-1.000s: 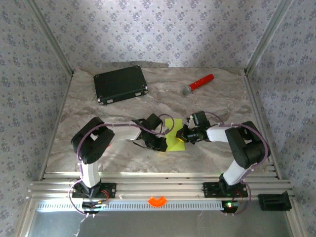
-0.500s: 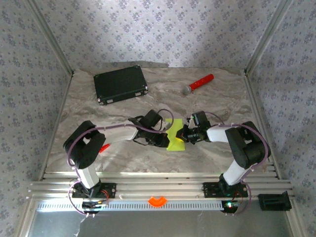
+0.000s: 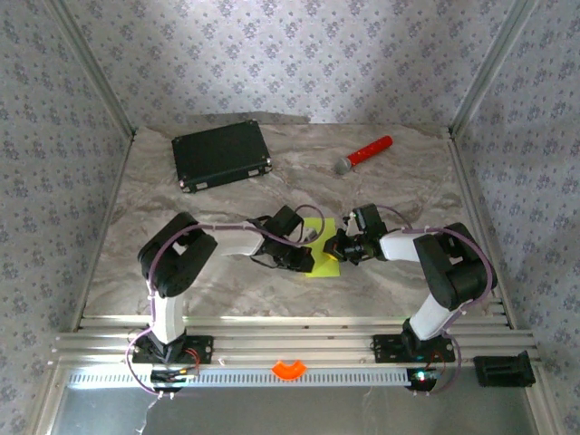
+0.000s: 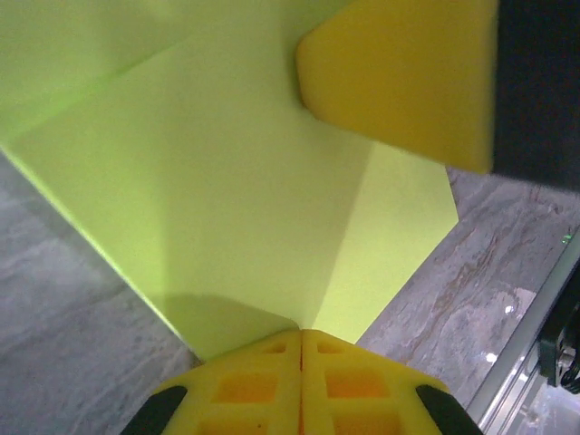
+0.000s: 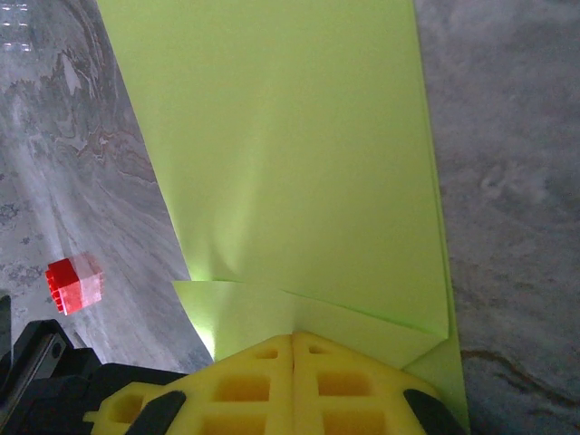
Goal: Fold a paper plane with a square sheet of paper (pick it up from the middle)
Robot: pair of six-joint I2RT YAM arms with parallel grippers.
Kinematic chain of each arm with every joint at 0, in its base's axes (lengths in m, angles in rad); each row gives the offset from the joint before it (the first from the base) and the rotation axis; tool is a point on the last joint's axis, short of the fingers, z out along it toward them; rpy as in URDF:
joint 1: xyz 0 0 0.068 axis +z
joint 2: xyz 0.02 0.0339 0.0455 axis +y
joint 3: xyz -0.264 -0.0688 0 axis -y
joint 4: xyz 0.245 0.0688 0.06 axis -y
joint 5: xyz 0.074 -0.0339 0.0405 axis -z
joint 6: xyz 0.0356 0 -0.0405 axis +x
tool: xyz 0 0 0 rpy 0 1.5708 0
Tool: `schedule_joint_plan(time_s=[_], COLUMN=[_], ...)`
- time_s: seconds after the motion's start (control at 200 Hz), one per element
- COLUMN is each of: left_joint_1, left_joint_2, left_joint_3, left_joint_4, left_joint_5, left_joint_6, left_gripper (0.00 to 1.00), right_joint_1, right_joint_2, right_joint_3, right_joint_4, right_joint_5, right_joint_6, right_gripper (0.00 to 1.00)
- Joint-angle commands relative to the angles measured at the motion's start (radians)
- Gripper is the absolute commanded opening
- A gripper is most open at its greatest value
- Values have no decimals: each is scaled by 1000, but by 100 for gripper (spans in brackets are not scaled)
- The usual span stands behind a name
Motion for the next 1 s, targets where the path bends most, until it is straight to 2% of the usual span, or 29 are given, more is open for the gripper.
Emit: schedule_joint_plan(time_s=[0.0, 0.19, 0.375, 0.525, 0.75, 0.835, 0.994], left_joint_1=[-13, -29, -18, -12, -13, -15, -23], left_joint_2=[-52, -120, -174, -119, 16, 51, 54], left_joint_3=[-78, -72, -54, 11, 108, 114, 86], left_joint_4=[-122, -182, -113, -7, 28, 3, -125], left_joint_5=[-21, -53, -61, -17, 51, 60, -11], left_joint_6=[54, 109, 65, -18, -50, -41, 35], left_gripper=[8, 8, 8, 8, 9, 9, 9], right_joint_1=[-16, -16, -16, -17, -16, -16, -19], right_joint_2=[29, 30, 27, 29, 31, 29, 24], right_joint_3=[-49, -53, -57, -59, -58, -57, -57], right_joint_4=[-151, -148, -146, -145, -149, -151, -163], right_joint_5=[98, 100, 101, 101, 100, 99, 105], right_joint_6=[-21, -21, -19, -16, -17, -19, -21], right_gripper=[0, 0, 0, 0, 0, 0, 0])
